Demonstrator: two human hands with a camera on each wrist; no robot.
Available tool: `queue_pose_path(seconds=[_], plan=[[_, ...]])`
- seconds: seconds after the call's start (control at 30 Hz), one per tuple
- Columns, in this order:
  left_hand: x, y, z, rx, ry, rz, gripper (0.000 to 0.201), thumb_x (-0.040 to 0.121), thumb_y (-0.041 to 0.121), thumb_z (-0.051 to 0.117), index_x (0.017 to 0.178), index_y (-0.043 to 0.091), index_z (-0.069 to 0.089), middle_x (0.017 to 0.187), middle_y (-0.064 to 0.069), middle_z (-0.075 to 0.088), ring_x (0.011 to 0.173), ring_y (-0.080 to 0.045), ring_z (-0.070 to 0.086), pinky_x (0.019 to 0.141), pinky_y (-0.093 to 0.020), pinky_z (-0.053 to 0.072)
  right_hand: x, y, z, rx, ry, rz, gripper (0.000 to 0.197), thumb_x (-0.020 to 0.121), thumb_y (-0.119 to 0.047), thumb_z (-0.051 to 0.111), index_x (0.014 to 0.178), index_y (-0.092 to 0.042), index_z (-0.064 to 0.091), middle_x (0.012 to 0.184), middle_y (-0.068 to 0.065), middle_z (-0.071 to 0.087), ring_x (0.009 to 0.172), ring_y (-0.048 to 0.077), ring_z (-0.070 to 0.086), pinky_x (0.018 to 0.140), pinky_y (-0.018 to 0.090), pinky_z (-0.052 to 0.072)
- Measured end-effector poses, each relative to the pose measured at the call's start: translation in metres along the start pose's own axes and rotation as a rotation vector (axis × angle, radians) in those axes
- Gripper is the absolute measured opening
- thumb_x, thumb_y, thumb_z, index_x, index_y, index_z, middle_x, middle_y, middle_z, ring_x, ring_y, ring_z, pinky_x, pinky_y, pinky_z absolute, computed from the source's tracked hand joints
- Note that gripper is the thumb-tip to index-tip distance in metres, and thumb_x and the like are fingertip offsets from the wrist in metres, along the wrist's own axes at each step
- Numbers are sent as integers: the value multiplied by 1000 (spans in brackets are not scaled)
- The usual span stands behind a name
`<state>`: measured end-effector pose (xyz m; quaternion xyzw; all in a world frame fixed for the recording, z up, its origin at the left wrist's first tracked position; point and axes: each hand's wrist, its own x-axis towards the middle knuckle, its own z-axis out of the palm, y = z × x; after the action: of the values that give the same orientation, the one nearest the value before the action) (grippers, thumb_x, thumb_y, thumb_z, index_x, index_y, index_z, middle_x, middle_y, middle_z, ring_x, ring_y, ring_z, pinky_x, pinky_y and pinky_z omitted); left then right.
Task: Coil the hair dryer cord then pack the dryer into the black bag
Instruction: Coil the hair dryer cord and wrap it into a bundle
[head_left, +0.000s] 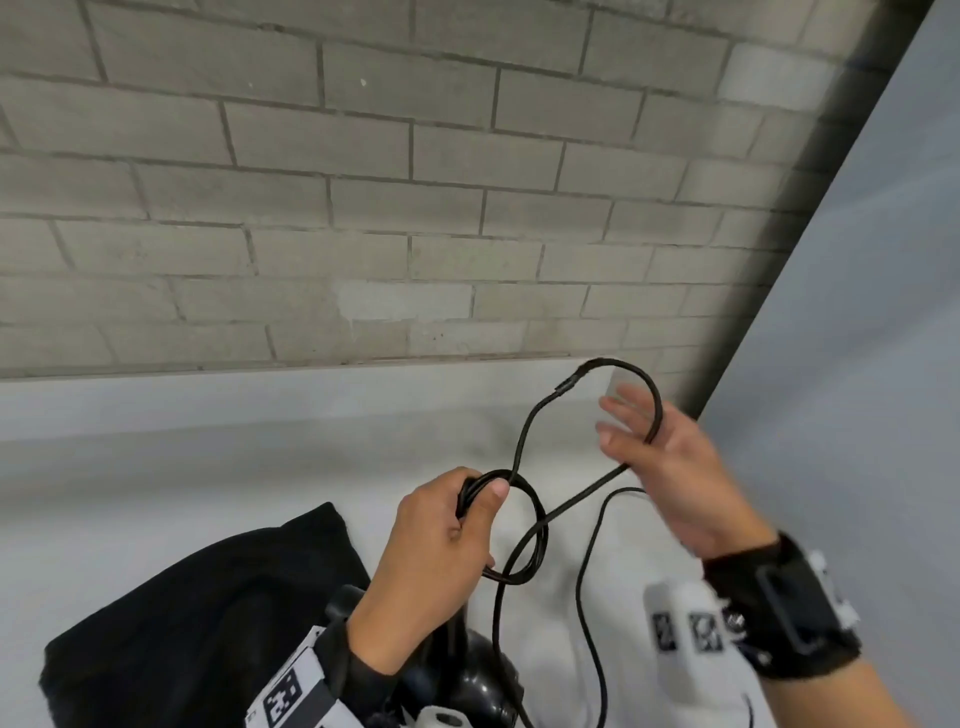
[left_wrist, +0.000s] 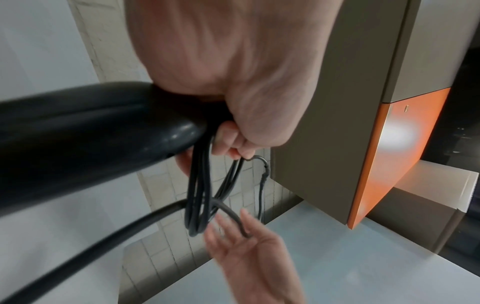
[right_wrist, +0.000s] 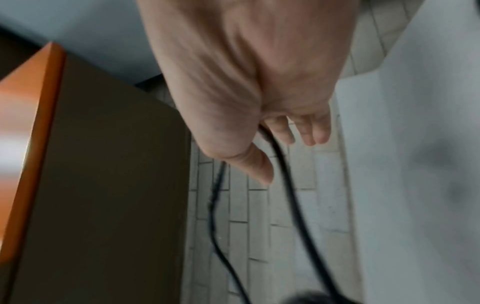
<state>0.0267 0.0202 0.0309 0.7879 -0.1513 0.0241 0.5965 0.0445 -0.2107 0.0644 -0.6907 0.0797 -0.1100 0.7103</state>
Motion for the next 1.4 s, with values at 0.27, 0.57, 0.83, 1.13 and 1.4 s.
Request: queue_pose_path(seconds=[0.27, 0.57, 0.83, 1.13, 1.4], plan=[[7, 2, 7, 39, 42, 0, 33, 98, 39, 53, 82, 12, 64, 64, -8, 61, 54, -12, 69, 49, -10, 43, -80, 63, 46, -126, 105, 171, 43, 81, -58, 59, 106, -23, 60, 105, -6, 63, 87, 14, 62, 73, 28, 48], [9, 1, 9, 59, 50, -21, 31, 98, 39, 53, 82, 14, 64, 58, 1, 57, 53, -10, 69, 50, -12, 43, -82, 62, 62, -13, 265, -73, 11, 93, -19, 63, 82, -17, 64, 80, -6, 68, 76, 15, 63, 70, 29, 50], [5, 1, 6, 53, 47, -17, 34, 97, 39, 54, 78, 12, 60, 55, 2, 52, 52, -10, 69, 49, -12, 42, -63, -5, -22, 352, 245, -117, 22, 103, -17, 39, 84, -18, 52, 64, -1, 46, 42, 10, 42, 41, 22, 46], [6, -1, 5, 63, 25, 10, 37, 97, 41, 54, 81, 9, 63, 66, -12, 63, 53, -14, 69, 53, -20, 45, -39, -50, -171, -859, 418, -23, 29, 74, -59, 66, 84, -32, 69, 57, -7, 67, 41, 19, 45, 34, 19, 30], [9, -6, 8, 118, 42, 11, 42, 95, 47, 53, 78, 10, 61, 69, -14, 60, 65, -30, 66, 59, -34, 45, -83, 19, -82, -1049, 557, -413, 28, 83, -20, 75, 105, -8, 64, 100, 11, 63, 98, 22, 56, 90, 33, 43]])
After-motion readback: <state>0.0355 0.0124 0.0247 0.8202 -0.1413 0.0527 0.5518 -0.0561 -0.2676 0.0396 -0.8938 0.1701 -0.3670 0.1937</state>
